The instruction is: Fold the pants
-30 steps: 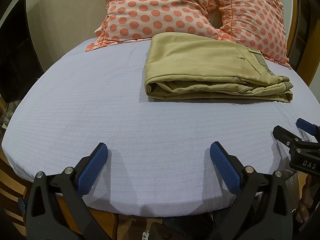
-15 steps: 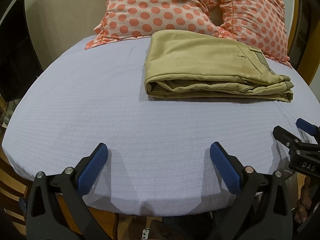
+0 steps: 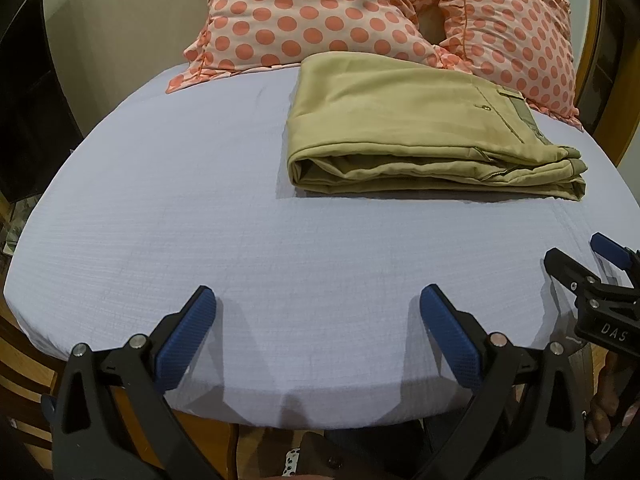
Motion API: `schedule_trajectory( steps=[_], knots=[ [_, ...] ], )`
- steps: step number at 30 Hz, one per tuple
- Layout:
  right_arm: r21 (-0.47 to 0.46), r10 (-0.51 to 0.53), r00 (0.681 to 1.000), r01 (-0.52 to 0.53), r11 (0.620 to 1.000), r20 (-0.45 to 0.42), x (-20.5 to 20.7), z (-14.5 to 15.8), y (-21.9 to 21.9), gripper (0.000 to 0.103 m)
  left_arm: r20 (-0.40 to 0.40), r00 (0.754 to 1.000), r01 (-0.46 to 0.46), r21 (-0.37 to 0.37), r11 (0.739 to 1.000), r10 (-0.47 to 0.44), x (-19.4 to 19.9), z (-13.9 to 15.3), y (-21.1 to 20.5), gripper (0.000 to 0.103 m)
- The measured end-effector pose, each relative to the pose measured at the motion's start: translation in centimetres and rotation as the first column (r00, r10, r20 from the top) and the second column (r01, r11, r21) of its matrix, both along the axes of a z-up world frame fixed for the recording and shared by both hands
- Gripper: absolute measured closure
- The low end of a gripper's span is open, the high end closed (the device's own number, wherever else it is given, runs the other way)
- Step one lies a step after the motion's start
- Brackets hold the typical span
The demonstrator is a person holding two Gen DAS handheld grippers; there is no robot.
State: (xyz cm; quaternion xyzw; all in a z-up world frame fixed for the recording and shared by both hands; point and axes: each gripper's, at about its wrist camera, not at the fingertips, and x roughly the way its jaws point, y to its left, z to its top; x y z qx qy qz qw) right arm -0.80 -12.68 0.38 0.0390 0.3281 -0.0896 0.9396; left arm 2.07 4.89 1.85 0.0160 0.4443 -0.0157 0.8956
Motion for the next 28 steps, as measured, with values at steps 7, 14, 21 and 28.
schedule_trajectory(
  steps=[7,14,21,28],
  knots=[
    [0.0,0.001,1.0,-0.001,1.0,0.0,-0.02,0.01,-0.03,0.001,0.0,1.0,0.0,0.0,1.0,0.0,0.03,-0.02,-0.02,0.002],
    [0.0,0.002,1.0,-0.002,1.0,0.001,-0.03,0.02,-0.04,0.001,0.001,1.0,-0.001,0.0,1.0,0.001,0.0,0.01,-0.06,0.002],
    [0.0,0.002,1.0,-0.002,1.0,0.0,-0.03,0.01,-0.01,0.001,0.0,1.0,0.001,0.001,1.0,-0.001,0.0,-0.01,0.03,0.002],
    [0.0,0.003,1.0,-0.003,1.0,0.001,-0.01,0.0,-0.03,0.001,0.015,1.0,-0.002,-0.002,1.0,0.002,-0.04,-0.07,0.05,0.002]
  ],
)
